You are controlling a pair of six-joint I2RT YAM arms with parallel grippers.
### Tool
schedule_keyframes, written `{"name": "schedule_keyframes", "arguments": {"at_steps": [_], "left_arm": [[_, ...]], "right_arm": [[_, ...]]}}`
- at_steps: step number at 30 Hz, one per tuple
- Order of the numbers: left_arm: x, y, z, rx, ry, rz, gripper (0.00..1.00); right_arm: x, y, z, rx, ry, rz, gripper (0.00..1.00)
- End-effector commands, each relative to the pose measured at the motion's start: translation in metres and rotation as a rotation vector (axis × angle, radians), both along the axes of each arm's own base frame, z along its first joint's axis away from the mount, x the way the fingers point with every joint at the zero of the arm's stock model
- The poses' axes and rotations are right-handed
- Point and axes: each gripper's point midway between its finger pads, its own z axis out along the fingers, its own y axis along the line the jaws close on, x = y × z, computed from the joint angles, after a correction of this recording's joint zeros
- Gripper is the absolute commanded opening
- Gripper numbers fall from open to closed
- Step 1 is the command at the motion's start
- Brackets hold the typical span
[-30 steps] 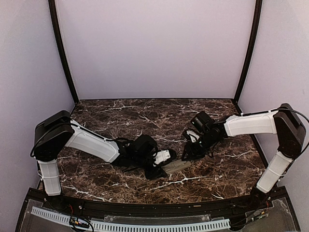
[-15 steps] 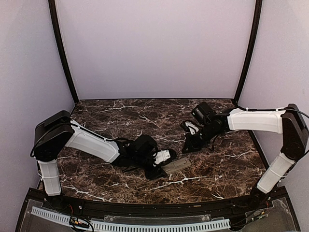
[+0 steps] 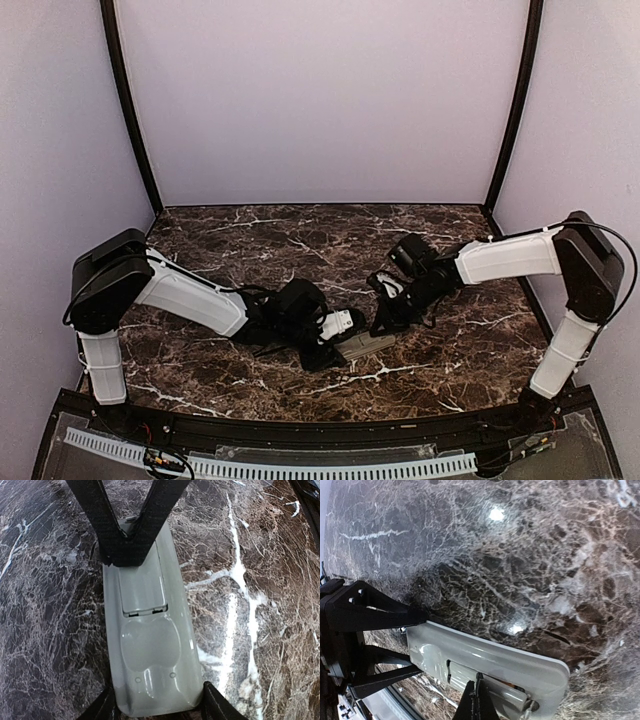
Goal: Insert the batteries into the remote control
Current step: Press the battery cover on the remote control.
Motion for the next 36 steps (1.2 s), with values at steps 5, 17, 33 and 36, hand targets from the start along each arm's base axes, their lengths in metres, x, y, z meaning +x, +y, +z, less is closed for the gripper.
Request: {"name": "schedule_keyframes", "arguments": {"at_steps": [5, 17, 33, 36], "left_arm": [[-0.001, 0.010, -0.014, 0.057, 0.022, 0.023, 0.55], [-0.002, 0.010, -0.015, 0.061, 0.023, 0.019, 0.55], [-0.002, 0.009, -0.016, 0.061, 0.024, 0.013, 0.52], [-0.002, 0.009, -0.016, 0.062, 0.027, 0.016, 0.51]], "right_arm": [[-0.003, -0.017, -0.012, -0.105, -0.005, -0.005, 0.00], [0.020, -0.022, 0.037, -0.149, -0.123, -0.042, 0.06], [0.008, -0.020, 0.000, -0.148, -0.030, -0.039, 0.09], [0.006, -0.019, -0.001, -0.146, -0.030, -0.035, 0.08]]}}
